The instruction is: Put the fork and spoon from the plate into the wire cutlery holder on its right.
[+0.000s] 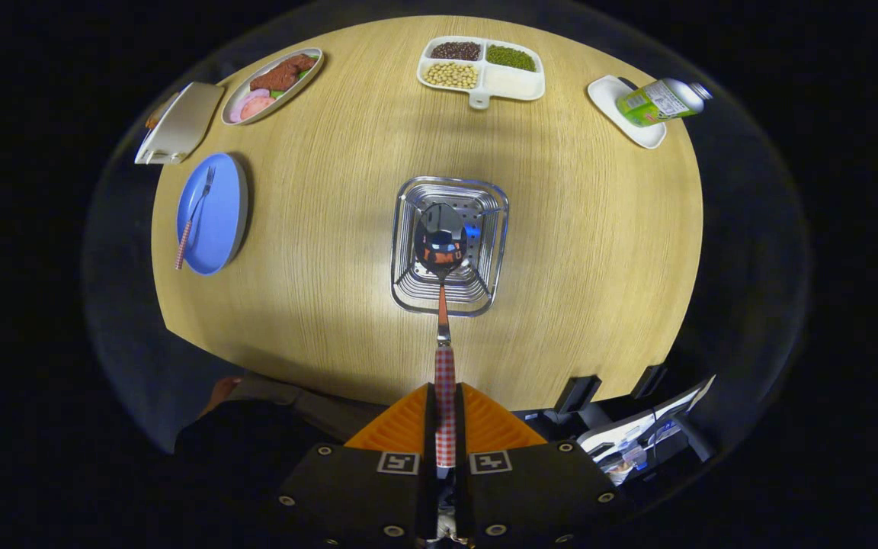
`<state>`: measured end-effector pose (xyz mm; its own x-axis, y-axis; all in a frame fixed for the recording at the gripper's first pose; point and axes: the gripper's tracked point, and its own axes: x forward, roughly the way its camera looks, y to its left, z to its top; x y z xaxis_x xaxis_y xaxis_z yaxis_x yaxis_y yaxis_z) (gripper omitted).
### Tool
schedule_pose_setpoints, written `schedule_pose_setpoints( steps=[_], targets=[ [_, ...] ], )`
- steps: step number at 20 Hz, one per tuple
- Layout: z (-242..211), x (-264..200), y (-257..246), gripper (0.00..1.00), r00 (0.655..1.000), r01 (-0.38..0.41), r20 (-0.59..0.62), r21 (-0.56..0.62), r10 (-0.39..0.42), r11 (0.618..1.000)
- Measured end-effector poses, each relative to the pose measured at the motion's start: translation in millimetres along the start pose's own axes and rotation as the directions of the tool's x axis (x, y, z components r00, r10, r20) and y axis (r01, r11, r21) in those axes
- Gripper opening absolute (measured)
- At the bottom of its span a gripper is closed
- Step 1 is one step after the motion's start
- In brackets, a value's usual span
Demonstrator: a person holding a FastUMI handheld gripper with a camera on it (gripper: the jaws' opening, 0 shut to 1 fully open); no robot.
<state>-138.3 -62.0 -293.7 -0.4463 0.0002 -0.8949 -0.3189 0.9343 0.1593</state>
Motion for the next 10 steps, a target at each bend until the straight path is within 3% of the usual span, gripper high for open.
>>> schedule_pose_setpoints(
  steps=[5, 7, 10],
  targets=[
    [16, 4, -7, 0.11, 0.993, -0.026, -0.115, 0.012, 0.027, 1.0],
    [32, 8, -16, 0.11, 0.996, -0.002, -0.09, 0.02, 0.004, 1.0],
    [51, 0, -11, 0.12, 0.999, -0.036, -0.02, 0.058, 0.037, 0.998]
  ],
)
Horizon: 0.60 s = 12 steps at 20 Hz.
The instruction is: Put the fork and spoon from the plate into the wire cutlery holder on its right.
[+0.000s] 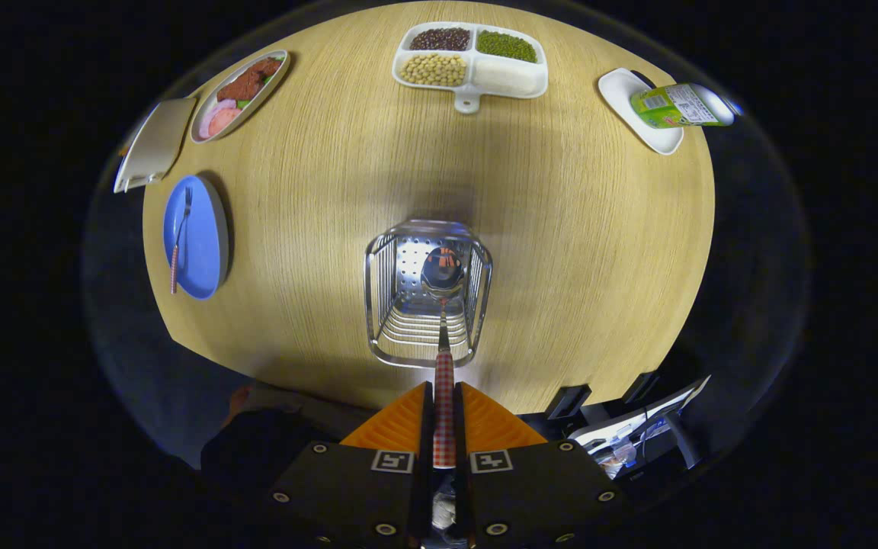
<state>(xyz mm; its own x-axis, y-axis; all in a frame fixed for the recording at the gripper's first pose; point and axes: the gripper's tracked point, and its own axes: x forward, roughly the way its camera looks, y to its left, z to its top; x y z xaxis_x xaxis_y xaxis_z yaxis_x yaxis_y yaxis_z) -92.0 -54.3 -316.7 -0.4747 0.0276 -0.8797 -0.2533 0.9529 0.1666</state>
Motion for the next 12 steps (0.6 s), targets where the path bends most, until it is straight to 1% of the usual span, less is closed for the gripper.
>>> schedule_pose_setpoints(
  steps=[4, 6, 8, 10, 11, 12],
  targets=[
    [16, -21, 5, 0.14, 0.994, -0.024, 0.111, 0.02, 0.022, 0.999],
    [19, -30, 9, 0.14, 0.985, -0.035, 0.169, 0.036, 0.029, 0.999],
    [23, -43, 14, 0.17, 0.972, -0.043, 0.232, 0.038, 0.033, 0.998],
    [23, -50, 28, 0.25, 0.957, -0.074, 0.283, 0.047, 0.058, 0.996],
    [23, -53, 36, 0.36, 0.95, -0.092, 0.303, 0.057, 0.071, 0.994],
    [25, -57, 42, 0.42, 0.943, -0.104, 0.324, 0.062, 0.078, 0.993]
  ],
)
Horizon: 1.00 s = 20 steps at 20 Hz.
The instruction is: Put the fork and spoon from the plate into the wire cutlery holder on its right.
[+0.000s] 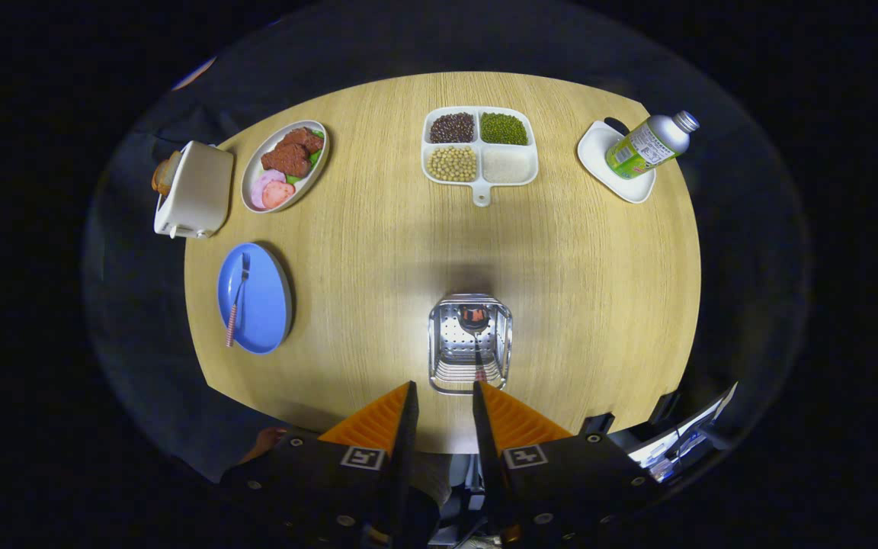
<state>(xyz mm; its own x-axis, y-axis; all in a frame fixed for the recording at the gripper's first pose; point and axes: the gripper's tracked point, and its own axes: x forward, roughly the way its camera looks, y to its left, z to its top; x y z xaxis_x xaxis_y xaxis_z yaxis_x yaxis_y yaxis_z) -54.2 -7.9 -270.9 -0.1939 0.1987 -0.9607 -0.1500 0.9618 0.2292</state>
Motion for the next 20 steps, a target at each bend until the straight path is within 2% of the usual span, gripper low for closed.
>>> schedule_pose_setpoints(
  steps=[1, 3, 7, 15, 20],
  targets=[
    [0, -2, 5, 0.57, 1.0, -0.008, 0.018, 0.0, 0.008, 1.0],
    [2, -5, 25, 0.69, 0.998, -0.031, 0.045, 0.003, 0.031, 1.0],
    [5, 3, 69, 0.8, 0.995, -0.06, 0.074, -0.031, 0.062, 0.998],
    [10, 29, 173, 0.87, 0.988, -0.125, 0.081, -0.086, 0.132, 0.988],
    [0, 59, 241, 0.9, 0.986, -0.155, 0.034, -0.124, 0.161, 0.98]
  ],
)
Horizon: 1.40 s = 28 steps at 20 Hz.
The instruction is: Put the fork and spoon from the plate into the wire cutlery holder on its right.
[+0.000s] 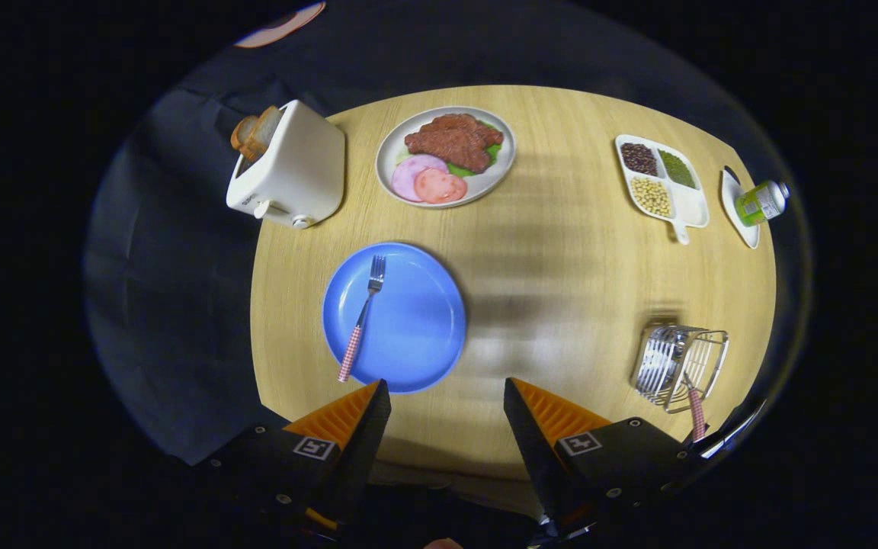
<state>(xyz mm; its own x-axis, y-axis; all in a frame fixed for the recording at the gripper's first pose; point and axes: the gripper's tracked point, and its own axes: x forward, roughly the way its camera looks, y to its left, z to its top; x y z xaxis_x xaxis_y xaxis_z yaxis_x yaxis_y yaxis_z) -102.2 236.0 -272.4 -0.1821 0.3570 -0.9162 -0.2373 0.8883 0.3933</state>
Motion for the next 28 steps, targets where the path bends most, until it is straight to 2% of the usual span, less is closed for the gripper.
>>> schedule_pose_setpoints(
  steps=[6, 14, 22, 25, 28],
  targets=[
    [0, 43, 55, 0.91, 0.999, -0.012, -0.051, 0.027, 0.014, 1.0],
    [-13, 103, 87, 0.91, 0.992, 0.051, -0.119, 0.066, -0.043, 0.996],
    [-24, 147, 92, 0.71, 0.982, 0.129, -0.143, 0.043, -0.122, 0.991],
    [-30, 156, 94, 0.55, 0.981, 0.126, -0.156, 0.059, -0.115, 0.99],
    [-31, 157, 89, 0.38, 0.981, 0.131, -0.143, 0.012, -0.128, 0.991]
  ],
)
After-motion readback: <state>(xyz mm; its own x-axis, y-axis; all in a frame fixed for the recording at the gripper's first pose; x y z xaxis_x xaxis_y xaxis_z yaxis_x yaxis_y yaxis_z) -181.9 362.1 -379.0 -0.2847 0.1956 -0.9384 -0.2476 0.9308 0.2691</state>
